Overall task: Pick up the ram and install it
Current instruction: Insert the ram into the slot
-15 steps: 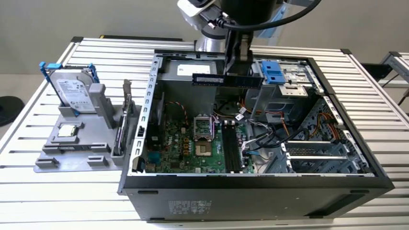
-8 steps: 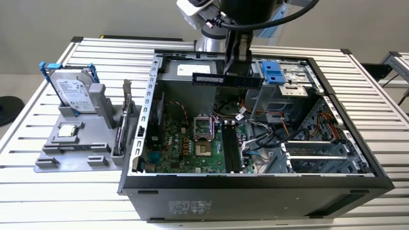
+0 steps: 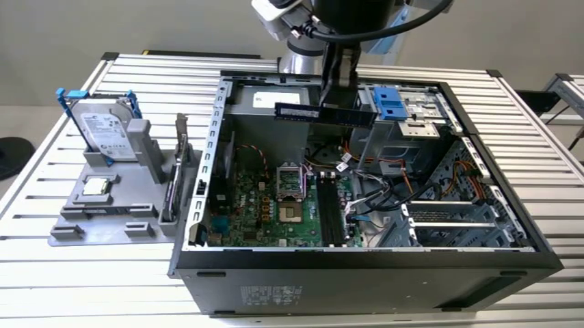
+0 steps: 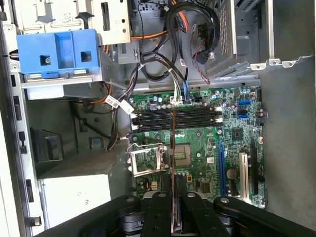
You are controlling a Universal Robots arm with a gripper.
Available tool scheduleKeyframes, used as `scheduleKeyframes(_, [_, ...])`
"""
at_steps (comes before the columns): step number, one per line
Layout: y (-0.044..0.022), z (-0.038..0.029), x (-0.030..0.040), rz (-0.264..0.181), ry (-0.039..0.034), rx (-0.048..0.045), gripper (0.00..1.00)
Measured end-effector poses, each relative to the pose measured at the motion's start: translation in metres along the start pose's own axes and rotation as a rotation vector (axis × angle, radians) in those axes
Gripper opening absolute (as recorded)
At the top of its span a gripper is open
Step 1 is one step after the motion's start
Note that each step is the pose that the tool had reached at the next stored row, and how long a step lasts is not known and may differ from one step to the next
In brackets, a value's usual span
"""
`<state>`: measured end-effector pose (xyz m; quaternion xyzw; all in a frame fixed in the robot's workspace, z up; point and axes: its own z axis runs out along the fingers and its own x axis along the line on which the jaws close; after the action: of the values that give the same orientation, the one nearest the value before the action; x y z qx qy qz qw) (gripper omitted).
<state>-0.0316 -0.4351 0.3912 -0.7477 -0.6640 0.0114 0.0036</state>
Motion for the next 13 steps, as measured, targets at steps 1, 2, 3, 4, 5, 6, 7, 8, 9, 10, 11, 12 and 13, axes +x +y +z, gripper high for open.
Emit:
scheduleKeyframes(1, [0.0,0.0,0.0,0.004,0.0001,0.0,0.0])
scheduleKeyframes(2, [0.0,0.0,0.0,0.008,0.0003,0.0001,0.0])
scheduleKeyframes(3, [0.0,0.0,0.0,0.012,0.0004,0.0001,0.0])
scheduleKeyframes(4, [0.0,0.0,0.0,0.016,0.0004,0.0002,0.0])
scheduleKeyframes(5, [0.0,0.0,0.0,0.02,0.0005,0.0002,0.0])
scheduleKeyframes(6, [0.0,0.0,0.0,0.024,0.0006,0.0003,0.0])
scheduleKeyframes(7, [0.0,0.0,0.0,0.028,0.0006,0.0003,0.0])
scheduleKeyframes(8, [0.0,0.0,0.0,0.032,0.0008,0.0004,0.0])
scheduleKeyframes(9, [0.0,0.0,0.0,0.036,0.0008,0.0004,0.0])
scheduleKeyframes(10, [0.0,0.0,0.0,0.04,0.0008,0.0005,0.0])
scheduleKeyframes(11, [0.0,0.0,0.0,0.044,0.001,0.0005,0.0])
scheduleKeyframes(12, [0.0,0.0,0.0,0.048,0.001,0.0006,0.0])
scheduleKeyframes(13, [0.0,0.0001,0.0,0.052,0.0012,0.0006,0.0])
